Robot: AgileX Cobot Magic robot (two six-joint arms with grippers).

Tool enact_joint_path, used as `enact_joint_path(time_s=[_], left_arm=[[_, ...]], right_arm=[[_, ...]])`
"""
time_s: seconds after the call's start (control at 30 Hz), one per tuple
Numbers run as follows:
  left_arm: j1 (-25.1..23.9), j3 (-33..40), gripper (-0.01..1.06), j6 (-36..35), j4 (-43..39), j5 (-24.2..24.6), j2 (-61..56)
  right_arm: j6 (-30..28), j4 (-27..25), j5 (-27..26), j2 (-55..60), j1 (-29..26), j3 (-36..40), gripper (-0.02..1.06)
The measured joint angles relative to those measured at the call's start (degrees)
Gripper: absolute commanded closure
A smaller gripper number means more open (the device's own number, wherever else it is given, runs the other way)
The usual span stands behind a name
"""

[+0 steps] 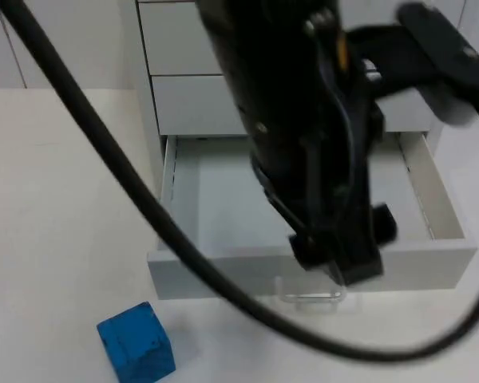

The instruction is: Open the drawer with the left hand, place the block into the drawer with the right hand, then close the drawer with the left hand.

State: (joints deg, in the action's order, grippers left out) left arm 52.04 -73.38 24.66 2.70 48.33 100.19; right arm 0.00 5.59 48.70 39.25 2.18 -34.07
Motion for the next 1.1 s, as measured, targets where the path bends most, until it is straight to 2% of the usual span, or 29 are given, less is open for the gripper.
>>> enact_joint_path(time_s=[0.2, 0.3, 0.63, 0.83, 0.87, 1.0, 1.1], left_arm=[[-9.10, 0.00, 0.30, 0.00, 8.11, 6.13, -0.34], [-11.95, 0.70, 0.30, -0.20, 10.46, 6.51, -1.22], [-20.69, 10.94, 0.30, -5.58, 12.09, 0.69, -14.32], [-29.06, 19.56, 0.30, -9.54, 12.09, -1.54, -25.06], [-29.06, 19.56, 0.30, -9.54, 12.09, -1.54, -25.06], [-36.27, 26.40, 0.30, -10.79, 12.09, -2.53, -34.10], [-39.19, 28.68, 0.30, -11.21, 12.09, -2.53, -37.97]], right_arm=[[0.00, -0.69, 0.00, 0.00, 0.00, 0.00, -0.01], [0.00, -1.11, 0.00, 0.00, 0.00, 0.00, -0.01], [0.00, -1.14, 0.00, 0.00, 0.00, 0.00, -0.01], [0.00, -2.15, 0.00, 0.00, 0.00, 0.00, -0.01], [0.00, -2.15, 0.00, 0.00, 0.00, 0.00, -0.01], [0.00, -2.65, 0.00, 0.00, 0.00, 0.00, -0.01], [0.00, -2.65, 0.00, 0.00, 0.00, 0.00, -0.01]])
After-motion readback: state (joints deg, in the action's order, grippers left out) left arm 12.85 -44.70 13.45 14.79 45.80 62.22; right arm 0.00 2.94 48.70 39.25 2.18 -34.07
